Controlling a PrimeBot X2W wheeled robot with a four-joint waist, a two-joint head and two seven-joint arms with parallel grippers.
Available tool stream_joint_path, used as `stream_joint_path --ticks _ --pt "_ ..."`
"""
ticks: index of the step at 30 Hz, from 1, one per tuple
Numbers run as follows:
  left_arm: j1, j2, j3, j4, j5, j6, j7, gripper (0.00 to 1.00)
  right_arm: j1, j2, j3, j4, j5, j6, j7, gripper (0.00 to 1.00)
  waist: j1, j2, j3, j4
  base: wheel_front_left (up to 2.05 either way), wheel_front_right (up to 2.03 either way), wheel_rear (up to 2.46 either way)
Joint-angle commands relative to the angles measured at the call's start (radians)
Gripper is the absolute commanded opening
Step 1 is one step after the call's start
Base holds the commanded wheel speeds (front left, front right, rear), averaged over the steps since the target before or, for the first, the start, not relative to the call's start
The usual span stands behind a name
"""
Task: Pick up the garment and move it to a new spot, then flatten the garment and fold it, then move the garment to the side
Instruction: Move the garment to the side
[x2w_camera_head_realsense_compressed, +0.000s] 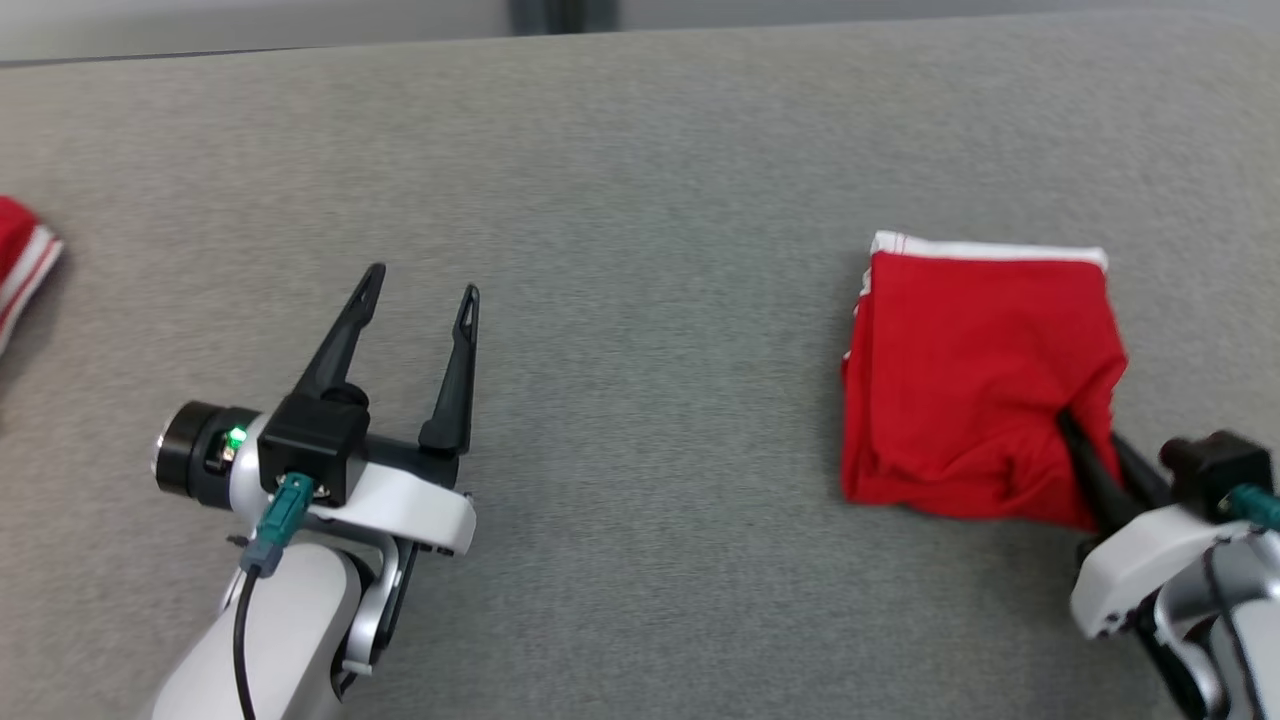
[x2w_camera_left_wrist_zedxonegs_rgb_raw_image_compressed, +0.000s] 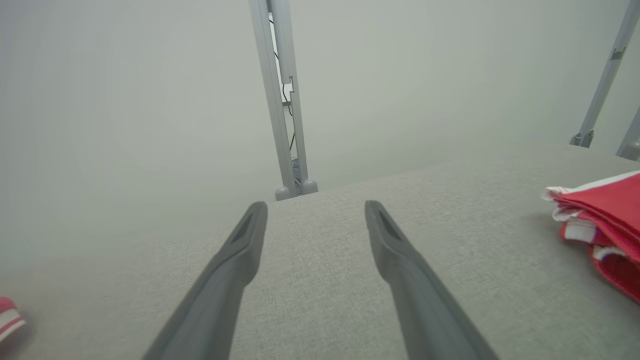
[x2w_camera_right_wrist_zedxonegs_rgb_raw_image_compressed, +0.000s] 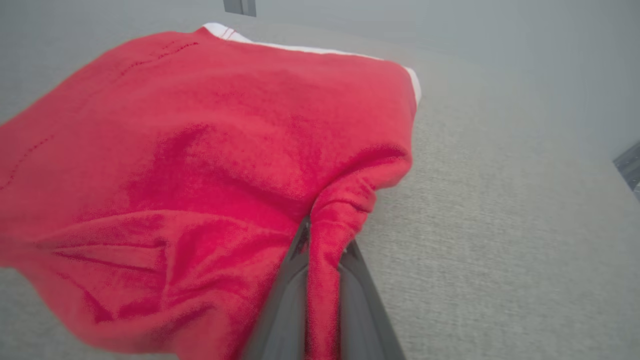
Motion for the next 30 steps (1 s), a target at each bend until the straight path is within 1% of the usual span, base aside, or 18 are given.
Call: stream_joint_path --ticks 1,4,7,8,12,16,17,18,19,20,21,25,30 --pt "-0.029 0.014 -0.002 -0.021 0.013 -0.002 0.012 1.00 -0.051 -0.024 -0.014 0.028 -0.005 0.000 -0.020 0.00 0.0000 0.0000 0.048 -0.083 0.00 0.00 0.00" --pt "-0.058 0.026 -0.015 -0.054 0.030 -0.005 0.037 1.00 -0.134 -0.072 -0.018 0.101 -0.029 0.000 -0.046 0.00 0.0000 0.0000 0.076 -0.119 0.00 0.00 0.00" --pt "-0.088 0.030 -0.032 -0.077 0.048 -0.016 0.059 1.00 -0.222 -0.125 -0.028 0.199 -0.055 0.000 -0.069 0.00 0.0000 0.0000 0.100 -0.131 0.00 0.00 0.00" --pt "-0.099 0.027 -0.039 -0.085 0.053 -0.018 0.066 1.00 -0.250 -0.149 -0.031 0.233 -0.066 0.000 -0.082 0.00 0.0000 0.0000 0.108 -0.130 0.00 0.00 0.00" --pt "-0.132 0.023 -0.055 -0.103 0.064 -0.025 0.078 1.00 -0.350 -0.199 -0.023 0.357 -0.090 0.000 -0.112 0.00 0.0000 0.0000 0.136 -0.118 0.00 0.00 0.00" --pt "-0.146 0.020 -0.063 -0.111 0.071 -0.028 0.077 1.00 -0.429 -0.234 -0.002 0.467 -0.115 0.000 -0.137 0.00 0.0000 0.0000 0.156 -0.103 0.00 0.00 0.00" --pt "-0.148 0.019 -0.064 -0.112 0.071 -0.029 0.076 1.00 -0.443 -0.239 -0.004 0.493 -0.119 0.000 -0.141 0.04 0.0000 0.0000 0.160 -0.098 0.00 0.00 0.00" --pt "-0.150 0.018 -0.065 -0.112 0.071 -0.029 0.075 1.00 -0.456 -0.238 0.002 0.513 -0.121 0.000 -0.153 0.33 0.0000 0.0000 0.163 -0.094 0.00 0.00 0.00" --pt "-0.150 0.018 -0.066 -0.111 0.072 -0.027 0.074 1.00 -0.471 -0.232 0.010 0.531 -0.121 0.000 -0.166 0.40 0.0000 0.0000 0.165 -0.092 0.00 0.00 0.00" --pt "-0.150 0.018 -0.065 -0.111 0.072 -0.024 0.073 1.00 -0.485 -0.236 0.016 0.541 -0.135 0.000 -0.185 0.64 0.0000 0.0000 0.167 -0.089 0.00 0.00 0.00" --pt "-0.149 0.020 -0.064 -0.109 0.071 -0.021 0.073 1.00 -0.504 -0.239 -0.001 0.553 -0.142 0.000 -0.201 1.00 0.0000 0.0000 0.169 -0.088 0.00 0.00 0.00" --pt "-0.146 0.022 -0.062 -0.105 0.066 -0.019 0.069 1.00 -0.515 -0.218 -0.018 0.583 -0.177 0.000 -0.232 1.00 0.0000 0.0000 0.168 -0.087 0.00 0.00 0.00" --pt "-0.132 0.022 -0.061 -0.091 0.055 -0.016 0.059 1.00 -0.507 -0.186 -0.106 0.589 -0.237 0.000 -0.254 1.00 0.0000 0.0000 0.146 -0.090 0.00 0.00 0.00"
